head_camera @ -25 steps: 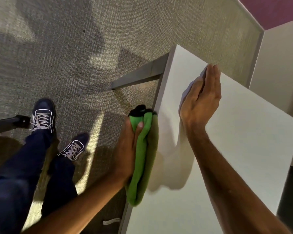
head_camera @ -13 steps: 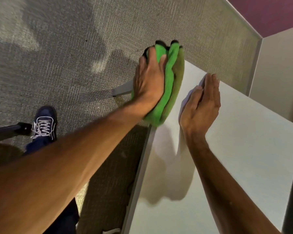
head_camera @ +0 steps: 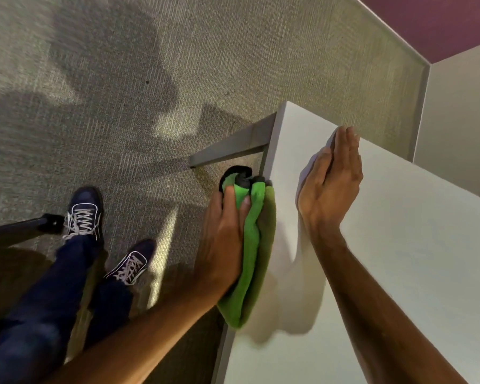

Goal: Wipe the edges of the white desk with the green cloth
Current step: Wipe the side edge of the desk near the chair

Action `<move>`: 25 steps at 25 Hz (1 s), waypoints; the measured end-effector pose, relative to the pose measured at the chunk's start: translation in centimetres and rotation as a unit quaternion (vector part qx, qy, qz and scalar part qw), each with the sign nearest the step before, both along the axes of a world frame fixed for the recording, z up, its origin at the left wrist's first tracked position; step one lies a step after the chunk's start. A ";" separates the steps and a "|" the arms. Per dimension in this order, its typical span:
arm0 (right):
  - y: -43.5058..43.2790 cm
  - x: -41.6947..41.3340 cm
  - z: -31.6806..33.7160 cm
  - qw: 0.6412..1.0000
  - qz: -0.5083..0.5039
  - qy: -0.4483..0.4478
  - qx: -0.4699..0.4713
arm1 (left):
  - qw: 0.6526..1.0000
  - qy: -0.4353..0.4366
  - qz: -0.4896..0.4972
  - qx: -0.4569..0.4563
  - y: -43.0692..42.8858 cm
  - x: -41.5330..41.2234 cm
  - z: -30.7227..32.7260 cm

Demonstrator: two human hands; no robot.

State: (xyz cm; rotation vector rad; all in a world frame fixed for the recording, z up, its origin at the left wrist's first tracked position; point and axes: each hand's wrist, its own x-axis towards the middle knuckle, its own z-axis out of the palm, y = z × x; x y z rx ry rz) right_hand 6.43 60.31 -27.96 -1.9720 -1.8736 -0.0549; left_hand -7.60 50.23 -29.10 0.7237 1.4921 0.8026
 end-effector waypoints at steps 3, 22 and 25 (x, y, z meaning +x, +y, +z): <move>0.1 0.3 -0.1 1.000 -0.013 -0.007 -0.021 | 0.999 0.024 0.008 0.032 0.7 0.0 -0.4; 0.5 0.3 -0.2 0.998 -0.048 -0.009 -0.031 | 0.991 0.102 0.029 0.081 17.6 0.9 -1.0; 0.5 0.4 -0.3 0.998 -0.050 -0.007 -0.028 | 0.993 0.064 0.045 0.087 12.1 0.8 -1.3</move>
